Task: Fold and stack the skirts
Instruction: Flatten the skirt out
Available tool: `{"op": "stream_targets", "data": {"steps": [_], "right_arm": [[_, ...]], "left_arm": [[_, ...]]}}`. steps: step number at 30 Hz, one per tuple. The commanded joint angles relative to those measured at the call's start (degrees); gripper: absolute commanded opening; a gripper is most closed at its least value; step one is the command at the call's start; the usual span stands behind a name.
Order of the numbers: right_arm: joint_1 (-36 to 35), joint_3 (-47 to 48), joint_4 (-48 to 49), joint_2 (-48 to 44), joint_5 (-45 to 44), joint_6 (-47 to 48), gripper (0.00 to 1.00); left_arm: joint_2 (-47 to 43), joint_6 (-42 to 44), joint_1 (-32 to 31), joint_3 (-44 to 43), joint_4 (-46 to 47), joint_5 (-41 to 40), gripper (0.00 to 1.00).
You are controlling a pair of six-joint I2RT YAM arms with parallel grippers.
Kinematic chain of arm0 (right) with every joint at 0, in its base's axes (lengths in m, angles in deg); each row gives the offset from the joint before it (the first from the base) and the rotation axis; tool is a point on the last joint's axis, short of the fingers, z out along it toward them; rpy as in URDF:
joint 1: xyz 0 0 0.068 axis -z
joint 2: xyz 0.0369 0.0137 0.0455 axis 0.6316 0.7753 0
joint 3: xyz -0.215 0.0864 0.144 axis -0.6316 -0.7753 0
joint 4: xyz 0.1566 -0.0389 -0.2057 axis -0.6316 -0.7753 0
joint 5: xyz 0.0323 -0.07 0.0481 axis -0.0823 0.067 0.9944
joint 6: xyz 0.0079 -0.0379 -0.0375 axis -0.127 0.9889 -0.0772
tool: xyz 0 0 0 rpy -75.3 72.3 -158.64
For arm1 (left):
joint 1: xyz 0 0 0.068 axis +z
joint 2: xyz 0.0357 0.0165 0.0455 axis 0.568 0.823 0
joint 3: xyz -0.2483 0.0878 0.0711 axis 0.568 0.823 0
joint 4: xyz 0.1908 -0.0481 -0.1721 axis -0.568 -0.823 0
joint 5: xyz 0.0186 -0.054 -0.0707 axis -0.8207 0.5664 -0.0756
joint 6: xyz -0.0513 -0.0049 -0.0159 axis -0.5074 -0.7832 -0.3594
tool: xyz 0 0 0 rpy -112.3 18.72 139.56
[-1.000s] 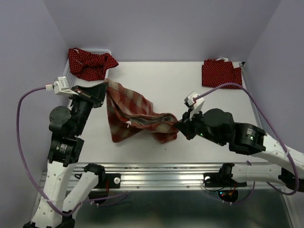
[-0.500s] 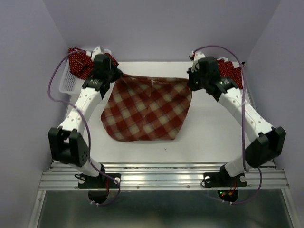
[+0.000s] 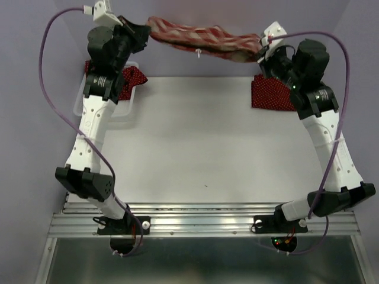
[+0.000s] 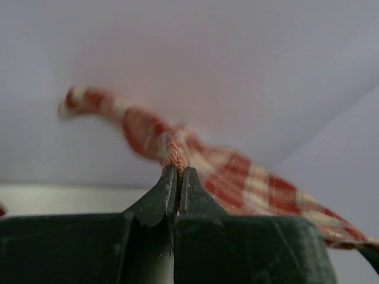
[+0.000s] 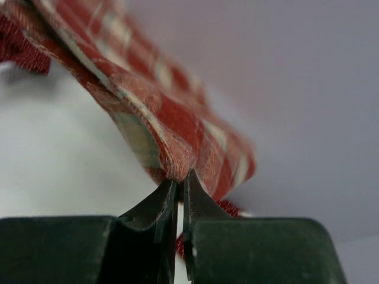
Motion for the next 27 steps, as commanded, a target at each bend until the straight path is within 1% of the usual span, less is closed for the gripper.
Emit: {"op": "stream_targets", "data": {"steps": [1,2,5,6,8,9,10,11,12,13,14,15,16,17,18,19,20,21,23,24,25,26,27], "right_arm": [[0.57,-17.12,4.37,-7.81,10.29,4.66,0.1],[0.57,-26.04,5.79,-10.04,11.64,3.88,0.1],[0.57,-36.3,6.77,-16.46,14.64,2.03,0.1],[0.57,-42.16,5.99,-17.78,15.51,0.63,0.1],[0.57,-47.73,2.57,-22.24,20.07,-1.22,0.18],[0.05,-50.19,1.25,-23.67,22.35,-1.75,0.27],[-1.0,-52.83,-5.03,-24.9,24.03,-1.06,0.63],[-1.88,-53.2,-8.66,-25.78,27.52,0.34,0.99],[-3.2,-53.12,-10.52,-27.53,27.47,0.79,1.0],[-4.34,-52.25,-8.8,-28.42,26.25,-0.95,1.0],[-4.35,-52.06,-6.78,-29.47,25.02,-4.36,1.0],[-4.35,-51.8,-5.98,-31.57,25.18,-4.39,1.0],[-4.35,-51.62,-5.36,-32.63,25.8,-4.13,1.0],[-4.35,-51.97,-3.88,-33.78,25.11,-4.65,1.0],[-4.35,-52.58,-1.69,-34.92,23.44,-10.14,1.0],[-4.35,-53.29,3.56,-36.76,21.43,-13.24,1.0],[-4.35,-54.16,5.7,-37.12,17.32,-19.45,1.0],[-4.35,-54.17,7.28,-37.21,14.84,-22.47,1.0],[-4.35,-52.95,7.04,-34.77,8.95,-26.61,1.0],[-4.35,-51.46,6.6,-33.36,7.1,-32.37,1.0],[-4.35,-50.66,4.77,-31.61,5.78,-34.52,1.0],[-4.35,-49.96,3.71,-27.68,4.81,-36.71,1.0],[-4.35,-49.78,3.09,-25.81,2.62,-40.74,1.0]], "left_arm": [[-8.27,1.89,0.63,25.03,12.18,3.3,0.0],[-9.87,1.63,0.63,35.27,14.06,3.47,0.0],[-15.15,-0.56,0.19,49.91,18.38,2.68,0.0],[-16.03,-2.75,-0.16,58.4,18.56,2.51,0.0],[-19.1,-5.57,-0.51,66.71,19.61,2.42,0.0],[-20.25,-7.67,-2.08,74.14,19.7,1.55,0.03],[-22.61,-8.39,-3.05,76.92,19.09,0.06,0.19],[-23.85,-8.92,-4.11,79.64,17.35,-2.65,0.34],[-25.08,-9.88,-5.77,82.54,15.5,-3.63,0.95],[-27.27,-10.67,-6.22,83.26,13.83,-3.73,0.99],[-28.42,-10.59,-6.4,82.75,9.29,-4.78,0.99],[-29.56,-10.5,-6.58,81.53,6.72,-6.09,0.99],[-32.1,-9.63,-6.66,80.38,3.39,-10.98,0.99],[-33.51,-9.62,-6.84,79.15,-1.34,-13.11,0.99],[-34.66,-9.62,-6.84,77.05,-2.78,-14.53,0.99],[-36.76,-9.62,-6.84,76.42,-3.58,-15.76,0.99],[-37.56,-9.8,-6.93,75.81,-3.76,-15.86,0.99],[-38.01,-9.8,-6.93,75.02,-3.59,-15.6,0.99],[-37.75,-9.71,-7.1,74.31,-2.97,-13.93,0.99],[-37.14,-9.62,-7.19,73.96,-2.89,-13.32,0.99],[-35.48,-9.8,-7.37,73.35,-2.71,-12.01,0.99],[-34.33,-9.8,-7.63,73.17,-2.36,-11.56,0.99],[-33.19,-9.8,-8.76,72.82,-1.57,-11.21,0.99]]}}
